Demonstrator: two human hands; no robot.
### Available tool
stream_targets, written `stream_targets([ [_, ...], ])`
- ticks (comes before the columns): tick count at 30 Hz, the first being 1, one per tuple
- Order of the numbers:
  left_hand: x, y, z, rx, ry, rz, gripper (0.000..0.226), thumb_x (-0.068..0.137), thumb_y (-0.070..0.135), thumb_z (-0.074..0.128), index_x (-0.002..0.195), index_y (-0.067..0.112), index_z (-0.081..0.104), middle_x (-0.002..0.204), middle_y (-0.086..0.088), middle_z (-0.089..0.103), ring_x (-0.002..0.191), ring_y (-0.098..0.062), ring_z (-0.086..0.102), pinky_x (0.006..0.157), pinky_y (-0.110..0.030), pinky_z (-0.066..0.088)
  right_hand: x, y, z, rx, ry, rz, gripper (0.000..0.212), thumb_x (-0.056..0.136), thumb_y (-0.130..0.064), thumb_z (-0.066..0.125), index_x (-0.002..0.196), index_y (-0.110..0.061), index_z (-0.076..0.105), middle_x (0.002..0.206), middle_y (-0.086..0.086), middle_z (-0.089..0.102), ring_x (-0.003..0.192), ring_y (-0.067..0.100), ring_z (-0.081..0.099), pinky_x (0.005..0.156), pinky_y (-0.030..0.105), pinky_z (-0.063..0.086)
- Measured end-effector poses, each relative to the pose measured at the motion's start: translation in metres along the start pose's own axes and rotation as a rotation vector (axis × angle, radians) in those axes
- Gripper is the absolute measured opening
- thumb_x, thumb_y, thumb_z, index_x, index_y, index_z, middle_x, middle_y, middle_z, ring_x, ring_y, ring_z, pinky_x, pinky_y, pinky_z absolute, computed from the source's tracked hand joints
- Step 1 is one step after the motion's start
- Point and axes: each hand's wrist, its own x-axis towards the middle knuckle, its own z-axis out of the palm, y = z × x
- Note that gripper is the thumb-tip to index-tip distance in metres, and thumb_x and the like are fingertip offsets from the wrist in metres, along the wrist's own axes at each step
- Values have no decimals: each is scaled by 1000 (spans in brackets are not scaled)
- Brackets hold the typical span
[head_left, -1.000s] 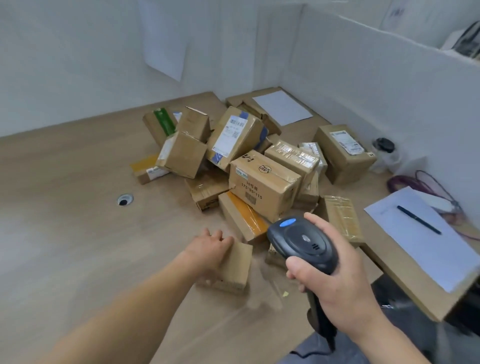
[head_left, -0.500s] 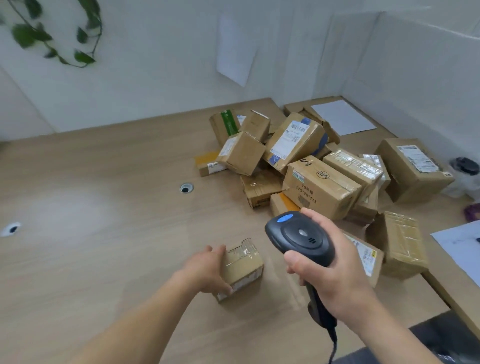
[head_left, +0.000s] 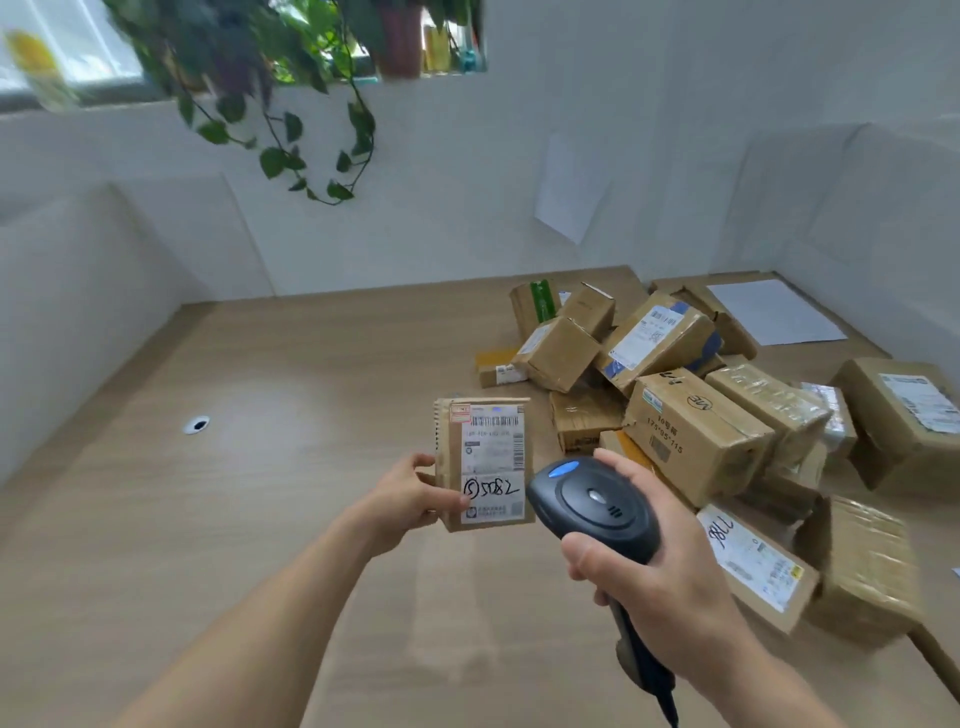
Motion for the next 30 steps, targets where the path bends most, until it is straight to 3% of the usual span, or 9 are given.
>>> stream_targets([
  [4,-52,-4,-7,-32,72,84,91,50,6,84,131,21,44,96,-14,70,94,-32,72,99,-54,54,-23,-13,11,30,-72,-15,80,53,-49,84,126,-45,54,108,-14,73,87,20,74,64,28,56],
  [9,-110,-11,-21,-70,184,99,90,52,8,87,132,18,46,109,-19,72,100,-32,74,99,-53,54,-53,-32,32,69,-150,-20,70,62,-35,82,124,-44,52,97,-16,74,72,24,73,54,33,57],
  [17,-176,-26,-54,-115,279,129,84,53,4,85,127,15,48,105,-18,71,93,-29,75,90,-43,59,-87,-52,68,139,-210,-84,60,63,-27,80,116,-44,58,94,-6,76,64,21,69,50,31,52],
  [21,-196,-37,-76,-120,306,129,83,53,2,87,126,16,48,104,-18,70,95,-30,74,93,-47,59,-98,-59,89,151,-229,-96,59,62,-26,80,113,-45,58,94,-5,76,64,21,69,49,32,52],
  [25,-214,-48,-107,-118,327,131,72,69,-8,85,125,16,48,108,-21,71,96,-32,74,93,-48,58,-107,-64,116,130,-262,-110,61,61,-26,80,112,-47,55,96,-11,76,68,18,71,51,28,53],
  [30,-242,-57,-165,-107,271,102,79,56,4,86,126,19,53,108,-18,75,102,-36,73,101,-54,52,-118,-65,158,19,-329,-136,68,58,-31,84,118,-43,55,102,-25,73,85,8,74,61,17,54],
])
